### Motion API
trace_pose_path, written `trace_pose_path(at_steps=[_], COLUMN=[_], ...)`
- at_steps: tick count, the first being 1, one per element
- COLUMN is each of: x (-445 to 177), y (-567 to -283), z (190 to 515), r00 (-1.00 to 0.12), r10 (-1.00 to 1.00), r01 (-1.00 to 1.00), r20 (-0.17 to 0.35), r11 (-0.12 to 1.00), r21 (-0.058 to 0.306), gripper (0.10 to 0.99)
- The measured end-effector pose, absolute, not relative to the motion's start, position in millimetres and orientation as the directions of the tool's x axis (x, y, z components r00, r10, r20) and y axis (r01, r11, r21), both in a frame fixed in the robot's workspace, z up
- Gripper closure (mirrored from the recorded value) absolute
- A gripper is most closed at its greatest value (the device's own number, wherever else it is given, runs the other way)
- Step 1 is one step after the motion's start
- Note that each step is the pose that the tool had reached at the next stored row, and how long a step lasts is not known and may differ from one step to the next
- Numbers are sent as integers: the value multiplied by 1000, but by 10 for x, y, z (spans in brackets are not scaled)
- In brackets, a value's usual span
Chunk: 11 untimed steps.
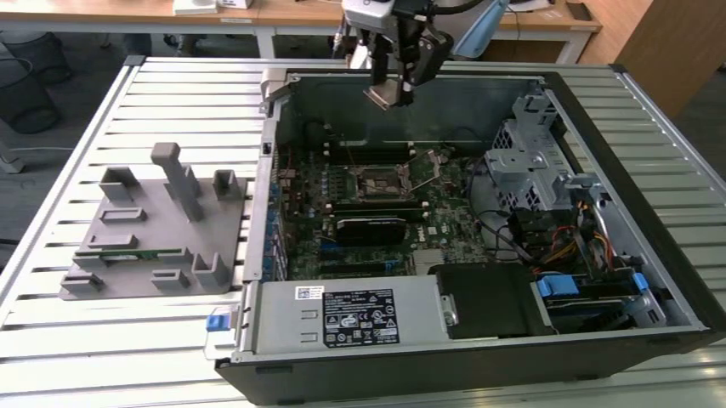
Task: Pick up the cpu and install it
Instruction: 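Place the cpu into insertion slot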
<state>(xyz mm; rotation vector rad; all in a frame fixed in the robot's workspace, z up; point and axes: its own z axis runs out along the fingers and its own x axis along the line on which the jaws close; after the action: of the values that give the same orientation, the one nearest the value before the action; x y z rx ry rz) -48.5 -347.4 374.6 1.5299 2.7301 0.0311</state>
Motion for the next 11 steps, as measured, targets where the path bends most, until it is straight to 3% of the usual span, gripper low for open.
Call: trace_pose_path(at_steps=[11], x=[-485], y=[-3463], z=[3737], r00=[-413], r10=[911], r01=[910], r20=[-1], r11=[413], r21=[23], gripper=[561])
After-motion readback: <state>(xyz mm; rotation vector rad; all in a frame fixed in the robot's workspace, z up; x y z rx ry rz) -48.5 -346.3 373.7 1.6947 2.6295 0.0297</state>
